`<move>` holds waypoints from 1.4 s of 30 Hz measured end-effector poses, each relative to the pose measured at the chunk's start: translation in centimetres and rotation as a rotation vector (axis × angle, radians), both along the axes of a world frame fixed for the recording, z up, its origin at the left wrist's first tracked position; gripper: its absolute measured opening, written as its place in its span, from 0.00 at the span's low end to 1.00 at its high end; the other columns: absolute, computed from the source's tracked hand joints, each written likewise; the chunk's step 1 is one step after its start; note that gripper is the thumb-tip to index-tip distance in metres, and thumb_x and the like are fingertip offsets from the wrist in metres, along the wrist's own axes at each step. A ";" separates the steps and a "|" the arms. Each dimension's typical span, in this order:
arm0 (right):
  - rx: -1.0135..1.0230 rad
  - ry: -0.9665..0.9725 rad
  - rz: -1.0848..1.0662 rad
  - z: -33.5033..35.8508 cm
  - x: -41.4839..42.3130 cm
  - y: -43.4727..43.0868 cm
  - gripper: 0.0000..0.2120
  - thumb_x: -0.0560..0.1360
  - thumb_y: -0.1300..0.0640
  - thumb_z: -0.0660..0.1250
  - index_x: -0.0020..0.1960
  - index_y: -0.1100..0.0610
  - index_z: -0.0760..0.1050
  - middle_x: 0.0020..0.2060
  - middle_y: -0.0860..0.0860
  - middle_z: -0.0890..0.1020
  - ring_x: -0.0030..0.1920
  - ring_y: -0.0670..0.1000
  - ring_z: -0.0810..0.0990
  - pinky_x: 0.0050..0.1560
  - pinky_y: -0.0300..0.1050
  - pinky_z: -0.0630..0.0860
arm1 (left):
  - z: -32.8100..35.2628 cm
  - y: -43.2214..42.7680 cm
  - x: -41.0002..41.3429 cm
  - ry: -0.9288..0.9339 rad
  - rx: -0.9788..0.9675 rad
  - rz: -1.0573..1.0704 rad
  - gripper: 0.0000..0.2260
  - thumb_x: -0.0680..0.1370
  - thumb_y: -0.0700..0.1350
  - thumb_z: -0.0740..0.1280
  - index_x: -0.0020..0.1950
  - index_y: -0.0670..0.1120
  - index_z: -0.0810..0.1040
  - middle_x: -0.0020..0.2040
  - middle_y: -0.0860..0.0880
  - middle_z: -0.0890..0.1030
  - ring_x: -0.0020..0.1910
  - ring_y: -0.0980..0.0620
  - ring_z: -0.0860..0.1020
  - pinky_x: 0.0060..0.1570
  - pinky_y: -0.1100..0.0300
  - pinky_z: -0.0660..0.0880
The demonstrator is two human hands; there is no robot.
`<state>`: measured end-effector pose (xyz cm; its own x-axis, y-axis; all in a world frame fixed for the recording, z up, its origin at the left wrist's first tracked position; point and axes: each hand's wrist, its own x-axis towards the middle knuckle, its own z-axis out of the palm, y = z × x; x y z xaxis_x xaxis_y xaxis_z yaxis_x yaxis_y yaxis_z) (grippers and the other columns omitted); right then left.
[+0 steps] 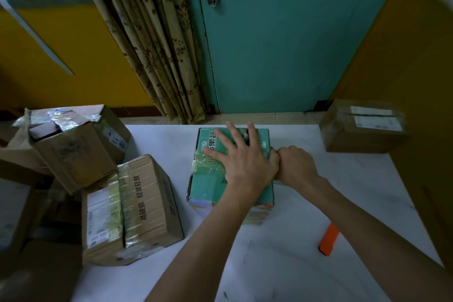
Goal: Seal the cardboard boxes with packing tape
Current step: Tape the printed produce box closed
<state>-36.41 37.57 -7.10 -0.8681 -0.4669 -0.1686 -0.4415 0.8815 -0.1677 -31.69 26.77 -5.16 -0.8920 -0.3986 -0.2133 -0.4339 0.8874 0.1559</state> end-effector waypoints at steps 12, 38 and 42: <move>-0.473 -0.033 0.080 -2.1 -1.4 3.0 0.31 0.78 0.38 0.57 0.23 0.56 0.67 0.19 0.46 0.67 0.22 0.45 0.67 0.29 0.44 0.64 | 0.4 -2.4 -0.2 0.008 0.070 -0.020 0.39 0.79 0.67 0.54 0.83 0.51 0.43 0.82 0.38 0.40 0.79 0.29 0.38 0.65 0.17 0.39; -0.495 -0.531 -0.021 -9.6 0.5 6.4 0.19 0.64 0.52 0.83 0.33 0.55 0.72 0.28 0.48 0.79 0.28 0.45 0.78 0.32 0.39 0.75 | 0.8 -0.9 -0.2 -0.021 0.001 -0.093 0.34 0.78 0.63 0.59 0.79 0.50 0.53 0.80 0.42 0.53 0.78 0.28 0.40 0.62 0.15 0.41; -0.571 -0.417 -0.010 -11.0 1.4 8.1 0.20 0.64 0.52 0.82 0.34 0.48 0.68 0.30 0.43 0.76 0.32 0.41 0.76 0.35 0.39 0.71 | 0.6 -0.4 -0.5 -0.019 -0.002 -0.061 0.34 0.79 0.65 0.59 0.79 0.51 0.52 0.80 0.42 0.53 0.79 0.29 0.40 0.63 0.15 0.42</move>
<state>-35.02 45.67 -18.06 -0.7891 -0.5739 -0.2189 -0.2327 0.6091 -0.7582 -32.20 26.35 -4.52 -0.9102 -0.3443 -0.2300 -0.3822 0.9124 0.1466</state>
